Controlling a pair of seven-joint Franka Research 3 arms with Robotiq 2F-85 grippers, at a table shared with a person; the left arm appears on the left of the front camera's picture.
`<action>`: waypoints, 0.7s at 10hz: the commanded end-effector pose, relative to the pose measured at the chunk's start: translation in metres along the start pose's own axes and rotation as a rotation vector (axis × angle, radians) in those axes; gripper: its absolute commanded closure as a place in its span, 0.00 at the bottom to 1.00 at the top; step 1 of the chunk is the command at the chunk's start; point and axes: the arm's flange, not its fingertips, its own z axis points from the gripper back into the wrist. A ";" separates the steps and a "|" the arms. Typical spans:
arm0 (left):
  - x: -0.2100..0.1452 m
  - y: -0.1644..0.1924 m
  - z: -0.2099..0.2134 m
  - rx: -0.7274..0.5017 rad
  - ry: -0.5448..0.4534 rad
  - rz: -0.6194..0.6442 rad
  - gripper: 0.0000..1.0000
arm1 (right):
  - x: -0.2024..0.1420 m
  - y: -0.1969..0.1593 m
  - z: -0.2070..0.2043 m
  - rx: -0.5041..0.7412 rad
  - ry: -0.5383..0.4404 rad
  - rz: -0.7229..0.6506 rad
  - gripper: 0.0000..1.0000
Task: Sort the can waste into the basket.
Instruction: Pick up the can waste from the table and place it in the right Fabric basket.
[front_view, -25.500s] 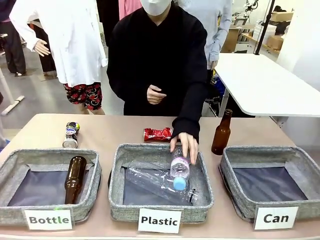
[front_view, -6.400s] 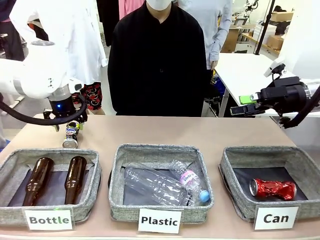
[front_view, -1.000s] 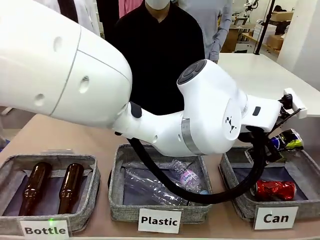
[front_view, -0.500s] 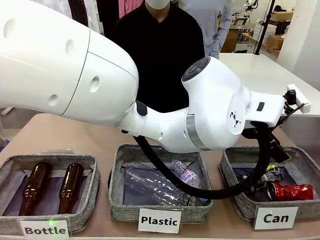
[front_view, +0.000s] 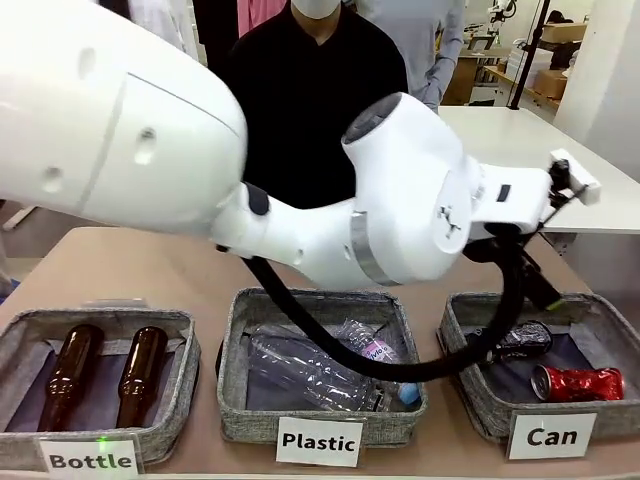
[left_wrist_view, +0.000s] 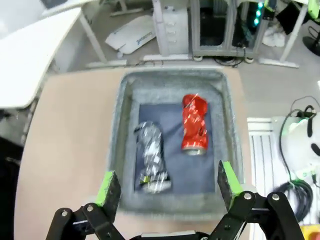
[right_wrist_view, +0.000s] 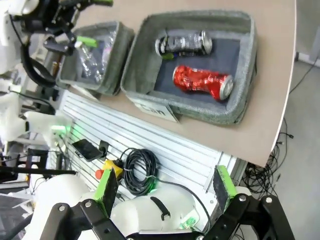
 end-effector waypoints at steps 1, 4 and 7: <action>-0.008 -0.003 0.072 -0.033 0.106 0.129 0.00 | 0.048 0.014 -0.022 0.063 -0.031 0.064 0.00; -0.042 0.034 0.171 -0.015 0.144 0.354 0.00 | 0.119 0.057 -0.085 0.254 0.026 0.203 0.00; -0.103 0.088 0.259 -0.091 0.080 0.786 0.00 | 0.163 0.092 -0.151 0.380 0.024 0.182 0.00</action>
